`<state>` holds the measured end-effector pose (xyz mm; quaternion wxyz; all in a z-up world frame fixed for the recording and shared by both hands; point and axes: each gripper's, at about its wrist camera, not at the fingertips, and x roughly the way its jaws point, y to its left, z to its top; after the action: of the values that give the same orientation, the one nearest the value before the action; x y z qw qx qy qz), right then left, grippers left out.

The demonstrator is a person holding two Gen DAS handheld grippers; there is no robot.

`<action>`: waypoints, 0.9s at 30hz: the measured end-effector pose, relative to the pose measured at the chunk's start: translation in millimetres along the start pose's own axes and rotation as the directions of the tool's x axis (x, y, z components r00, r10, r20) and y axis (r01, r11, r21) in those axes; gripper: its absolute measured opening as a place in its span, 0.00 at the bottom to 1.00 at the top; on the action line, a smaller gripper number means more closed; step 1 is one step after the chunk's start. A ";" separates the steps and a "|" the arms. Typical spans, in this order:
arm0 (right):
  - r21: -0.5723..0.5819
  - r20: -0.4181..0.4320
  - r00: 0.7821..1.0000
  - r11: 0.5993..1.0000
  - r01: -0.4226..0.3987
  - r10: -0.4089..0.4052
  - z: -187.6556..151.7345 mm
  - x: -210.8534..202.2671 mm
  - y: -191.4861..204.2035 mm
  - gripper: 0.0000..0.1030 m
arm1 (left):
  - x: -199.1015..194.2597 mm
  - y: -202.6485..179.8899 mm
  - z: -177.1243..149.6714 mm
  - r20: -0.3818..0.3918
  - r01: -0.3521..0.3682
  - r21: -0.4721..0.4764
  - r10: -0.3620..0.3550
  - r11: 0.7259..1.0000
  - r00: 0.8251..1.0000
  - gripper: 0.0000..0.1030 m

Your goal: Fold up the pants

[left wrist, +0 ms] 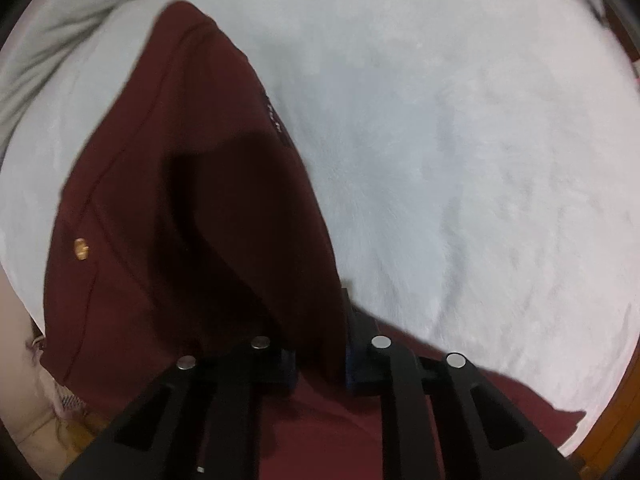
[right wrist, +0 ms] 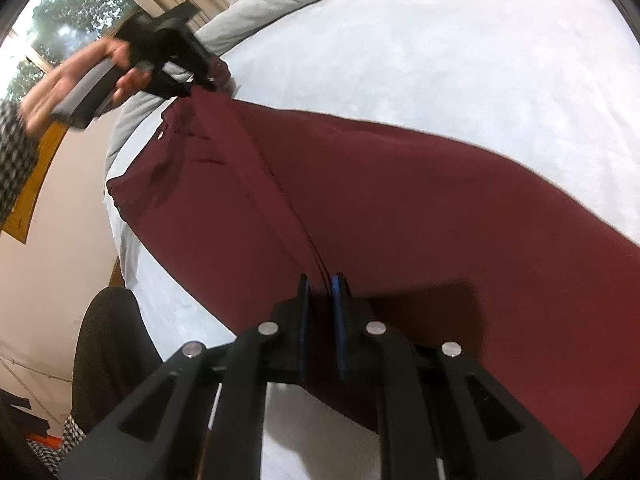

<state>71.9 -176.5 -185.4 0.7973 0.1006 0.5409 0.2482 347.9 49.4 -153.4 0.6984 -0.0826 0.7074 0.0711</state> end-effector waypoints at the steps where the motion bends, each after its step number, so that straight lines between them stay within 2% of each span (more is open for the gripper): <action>1: -0.003 0.010 1.000 1.000 0.005 -0.005 0.6 -4.5 0.5 0.10 | -8.2 0.2 -10.2 0.033 0.007 0.004 -0.007 1.000 0.999 0.15; 4: -0.001 0.030 1.000 1.000 0.010 -0.010 1.6 -14.3 -0.3 0.10 | -35.9 9.0 -41.0 0.165 0.052 0.027 -0.056 0.998 0.985 0.15; 5: 0.000 0.034 0.999 1.000 0.012 -0.012 1.7 -16.6 -0.6 0.10 | -47.5 12.8 -57.9 0.221 0.072 0.035 -0.078 0.997 0.972 0.15; 7: 0.003 0.044 0.999 1.000 0.019 -0.019 1.8 -22.1 -0.9 0.10 | -60.2 20.7 -82.7 0.280 0.102 0.041 -0.109 0.994 0.954 0.15; 9: 0.006 0.049 0.998 1.000 0.024 -0.024 0.9 -26.7 -2.1 0.10 | -70.6 29.1 -111.9 0.348 0.129 0.044 -0.137 0.991 0.927 0.15; 11: 0.006 0.048 0.998 1.000 0.029 -0.029 -0.9 -30.2 -1.7 0.10 | -74.0 37.3 -140.3 0.395 0.160 0.041 -0.163 0.986 0.904 0.15; 14: -0.006 0.046 0.998 0.999 0.042 -0.041 -5.2 -36.2 4.2 0.10 | -70.6 59.7 -175.8 0.435 0.212 0.014 -0.197 0.977 0.879 0.15; 16: -0.015 0.043 0.998 0.999 0.052 -0.051 -8.3 -36.9 8.9 0.10 | -59.7 91.1 -172.5 0.456 0.243 -0.004 -0.214 0.970 0.864 0.15; 17: -0.021 0.038 0.997 0.998 0.060 -0.060 -10.7 -36.9 10.8 0.10 | -48.4 113.5 -189.3 0.466 0.257 -0.009 -0.223 0.966 0.856 0.15; 21: -0.028 0.018 0.997 0.996 0.079 -0.079 -17.6 -34.0 14.9 0.10 | -31.3 133.0 -206.9 0.510 0.320 -0.057 -0.248 0.946 0.824 0.15; 23: -0.019 0.000 0.997 0.997 0.081 -0.081 -19.7 -28.8 12.2 0.10 | -21.8 144.4 -203.3 0.511 0.343 -0.084 -0.255 0.935 0.821 0.16; 27: -0.008 -0.044 0.996 0.997 0.077 -0.077 -22.3 -15.7 11.4 0.13 | 17.0 156.0 -188.3 0.448 0.375 -0.186 -0.261 0.908 0.855 0.19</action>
<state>43.8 -177.1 -176.6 0.7945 0.0717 0.5611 0.2210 130.1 160.7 -170.0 0.8162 -0.2757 0.5037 0.0640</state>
